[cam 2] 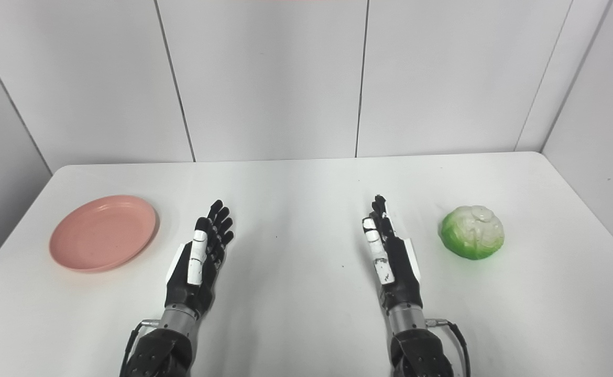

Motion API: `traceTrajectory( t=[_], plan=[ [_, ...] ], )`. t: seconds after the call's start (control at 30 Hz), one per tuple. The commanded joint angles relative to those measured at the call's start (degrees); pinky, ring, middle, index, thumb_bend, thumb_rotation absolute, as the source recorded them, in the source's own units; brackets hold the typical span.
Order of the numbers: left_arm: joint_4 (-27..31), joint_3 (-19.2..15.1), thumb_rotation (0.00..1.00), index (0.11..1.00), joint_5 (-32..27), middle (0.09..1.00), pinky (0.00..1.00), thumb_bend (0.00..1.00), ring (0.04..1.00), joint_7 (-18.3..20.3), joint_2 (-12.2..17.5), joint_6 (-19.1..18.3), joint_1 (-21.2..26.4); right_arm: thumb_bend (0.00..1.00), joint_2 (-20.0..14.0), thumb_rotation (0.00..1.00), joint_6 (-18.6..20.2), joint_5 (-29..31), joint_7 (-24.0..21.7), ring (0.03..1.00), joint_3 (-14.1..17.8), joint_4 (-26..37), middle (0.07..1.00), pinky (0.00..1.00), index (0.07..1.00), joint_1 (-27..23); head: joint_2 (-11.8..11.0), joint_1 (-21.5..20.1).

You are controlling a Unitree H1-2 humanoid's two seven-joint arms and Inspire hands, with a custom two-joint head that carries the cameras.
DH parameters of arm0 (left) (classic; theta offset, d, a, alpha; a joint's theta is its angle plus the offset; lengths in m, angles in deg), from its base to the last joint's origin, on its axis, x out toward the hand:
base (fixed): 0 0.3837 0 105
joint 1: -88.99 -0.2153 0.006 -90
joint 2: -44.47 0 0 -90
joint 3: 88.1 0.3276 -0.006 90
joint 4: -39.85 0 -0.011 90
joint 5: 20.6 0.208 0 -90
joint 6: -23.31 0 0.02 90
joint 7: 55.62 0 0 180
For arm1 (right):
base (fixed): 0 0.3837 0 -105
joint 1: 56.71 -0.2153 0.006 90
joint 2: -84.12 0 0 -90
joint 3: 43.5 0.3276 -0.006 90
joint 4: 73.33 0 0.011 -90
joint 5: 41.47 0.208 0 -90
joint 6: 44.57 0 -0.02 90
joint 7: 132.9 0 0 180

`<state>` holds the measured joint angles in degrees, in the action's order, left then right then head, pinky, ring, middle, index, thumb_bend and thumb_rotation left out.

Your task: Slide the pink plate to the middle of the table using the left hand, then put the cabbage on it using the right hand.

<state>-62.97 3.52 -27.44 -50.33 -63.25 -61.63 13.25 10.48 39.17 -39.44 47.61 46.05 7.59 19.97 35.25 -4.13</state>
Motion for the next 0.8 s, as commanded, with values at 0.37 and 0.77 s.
traceTrajectory(
  t=[0.37,0.77],
  plan=[
    [-0.2,-0.34,1.0,1.0,0.32,1.0,1.0,0.71,1.0,0.07,0.4,1.28,1.3,0.68,0.26,0.94,-1.93,0.4,-0.55,1.0,-0.19,1.06,1.0,1.0,1.0,-0.51,-0.05,0.05],
    [0.04,-0.16,1.0,1.0,0.48,1.0,1.0,0.72,1.0,0.01,0.29,1.21,1.2,0.67,-0.1,0.95,-2.47,0.54,-0.77,1.0,-0.08,0.5,1.0,1.0,1.0,-0.35,-0.93,4.29]
  ],
)
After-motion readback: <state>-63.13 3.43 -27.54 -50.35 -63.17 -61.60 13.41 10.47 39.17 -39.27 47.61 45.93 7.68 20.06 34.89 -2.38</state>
